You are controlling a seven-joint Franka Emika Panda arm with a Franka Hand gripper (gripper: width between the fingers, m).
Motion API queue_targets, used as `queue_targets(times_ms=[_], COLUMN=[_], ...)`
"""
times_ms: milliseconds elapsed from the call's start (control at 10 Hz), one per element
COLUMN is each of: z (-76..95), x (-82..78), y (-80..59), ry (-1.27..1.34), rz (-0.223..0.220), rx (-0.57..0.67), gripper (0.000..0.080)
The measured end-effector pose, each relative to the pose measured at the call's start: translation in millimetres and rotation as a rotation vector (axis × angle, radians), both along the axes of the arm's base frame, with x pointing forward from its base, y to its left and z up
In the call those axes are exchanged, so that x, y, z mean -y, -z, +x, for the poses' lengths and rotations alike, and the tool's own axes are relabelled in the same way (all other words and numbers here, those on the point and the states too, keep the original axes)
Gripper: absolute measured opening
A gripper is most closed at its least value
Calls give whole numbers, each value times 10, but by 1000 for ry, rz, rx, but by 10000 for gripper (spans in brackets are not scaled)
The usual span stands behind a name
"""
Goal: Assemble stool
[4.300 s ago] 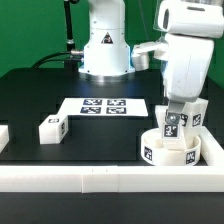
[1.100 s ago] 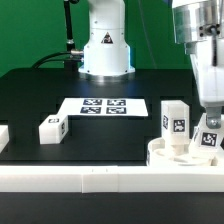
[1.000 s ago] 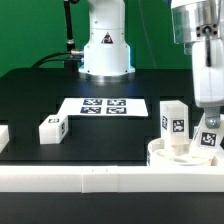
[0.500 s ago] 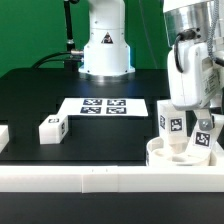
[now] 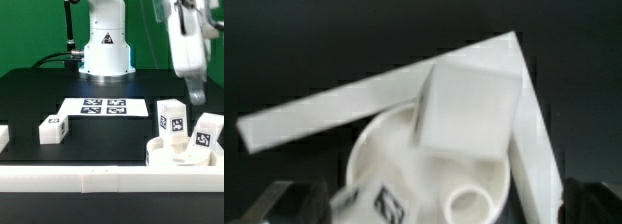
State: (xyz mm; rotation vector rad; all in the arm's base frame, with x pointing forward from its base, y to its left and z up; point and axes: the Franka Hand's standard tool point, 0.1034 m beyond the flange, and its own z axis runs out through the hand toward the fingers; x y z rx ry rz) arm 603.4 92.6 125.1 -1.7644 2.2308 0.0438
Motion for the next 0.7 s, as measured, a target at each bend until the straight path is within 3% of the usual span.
queue_targets(times_ms=[100, 300, 600, 700], z=[15, -8, -18, -122], x=[73, 8, 30, 221], y=[-23, 15, 15, 36], ry=[-6, -22, -54, -224], rz=[-5, -7, -15, -57], rx=[6, 1, 7, 34], gripper=[649, 649, 649, 649])
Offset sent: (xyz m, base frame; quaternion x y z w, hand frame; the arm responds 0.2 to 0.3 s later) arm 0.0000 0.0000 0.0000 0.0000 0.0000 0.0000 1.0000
